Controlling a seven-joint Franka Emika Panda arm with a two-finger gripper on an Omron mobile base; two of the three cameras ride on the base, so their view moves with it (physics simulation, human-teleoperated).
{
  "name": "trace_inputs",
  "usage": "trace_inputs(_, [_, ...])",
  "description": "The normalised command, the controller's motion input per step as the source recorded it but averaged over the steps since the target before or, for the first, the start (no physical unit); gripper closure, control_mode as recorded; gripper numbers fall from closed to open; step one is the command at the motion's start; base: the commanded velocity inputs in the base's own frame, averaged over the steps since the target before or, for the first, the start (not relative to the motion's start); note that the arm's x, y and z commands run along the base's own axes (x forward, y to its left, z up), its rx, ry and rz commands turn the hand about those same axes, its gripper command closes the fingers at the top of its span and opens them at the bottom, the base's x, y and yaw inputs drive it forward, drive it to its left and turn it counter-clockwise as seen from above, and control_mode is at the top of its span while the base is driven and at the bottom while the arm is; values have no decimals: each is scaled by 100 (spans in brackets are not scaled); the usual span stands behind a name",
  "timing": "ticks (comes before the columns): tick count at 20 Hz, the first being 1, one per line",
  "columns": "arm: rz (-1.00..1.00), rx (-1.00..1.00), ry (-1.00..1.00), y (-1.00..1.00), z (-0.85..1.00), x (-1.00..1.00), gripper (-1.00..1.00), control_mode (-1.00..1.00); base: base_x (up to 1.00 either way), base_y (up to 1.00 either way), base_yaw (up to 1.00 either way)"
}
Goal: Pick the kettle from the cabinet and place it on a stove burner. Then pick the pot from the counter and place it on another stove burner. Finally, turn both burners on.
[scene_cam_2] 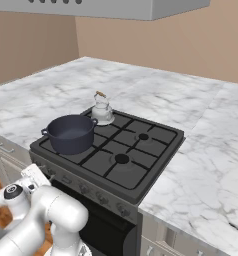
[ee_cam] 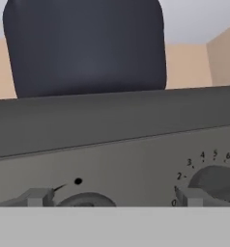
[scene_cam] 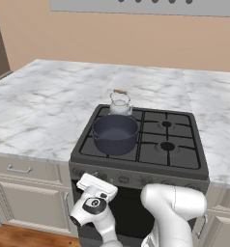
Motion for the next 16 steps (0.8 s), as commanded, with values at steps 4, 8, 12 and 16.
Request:
trace_inputs(4, [13, -1, 0, 0, -8, 10, -100, -100, 0, 0, 0])
trace_inputs(8, [12, -2, 0, 0, -21, 2, -100, -100, 0, 0, 0])
trace_inputs(12, [9, -2, 0, 1, -18, 0, -100, -100, 0, 0, 0])
trace_inputs(16, [3, -2, 0, 13, -10, 4, -100, -100, 0, 0, 0])
